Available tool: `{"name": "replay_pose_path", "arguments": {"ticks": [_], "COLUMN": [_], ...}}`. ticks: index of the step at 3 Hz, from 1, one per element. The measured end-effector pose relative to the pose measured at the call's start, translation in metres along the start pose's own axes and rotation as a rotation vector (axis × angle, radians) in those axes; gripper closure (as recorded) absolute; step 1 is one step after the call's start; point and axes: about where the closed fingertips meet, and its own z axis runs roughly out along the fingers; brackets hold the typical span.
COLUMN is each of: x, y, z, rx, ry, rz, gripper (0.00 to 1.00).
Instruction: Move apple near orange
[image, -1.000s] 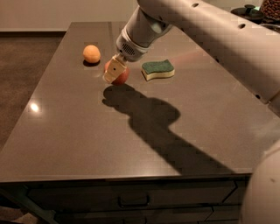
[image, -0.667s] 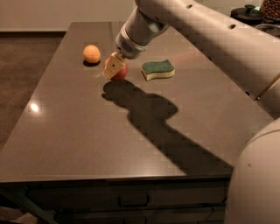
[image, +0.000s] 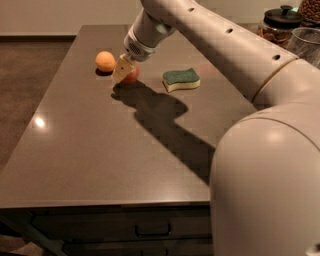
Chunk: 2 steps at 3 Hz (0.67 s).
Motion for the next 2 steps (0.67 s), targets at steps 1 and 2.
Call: {"name": "replay_pose_path", "arguments": {"ticks": [1, 2], "x": [-0.015, -0.024], "y": [-0.01, -0.019], "z": [0.019, 0.038], "rx": [-0.02, -0.045], "ry": [-0.011, -0.012], "rz": [-0.002, 0.011], "gripper": [1.0, 0.79]}}
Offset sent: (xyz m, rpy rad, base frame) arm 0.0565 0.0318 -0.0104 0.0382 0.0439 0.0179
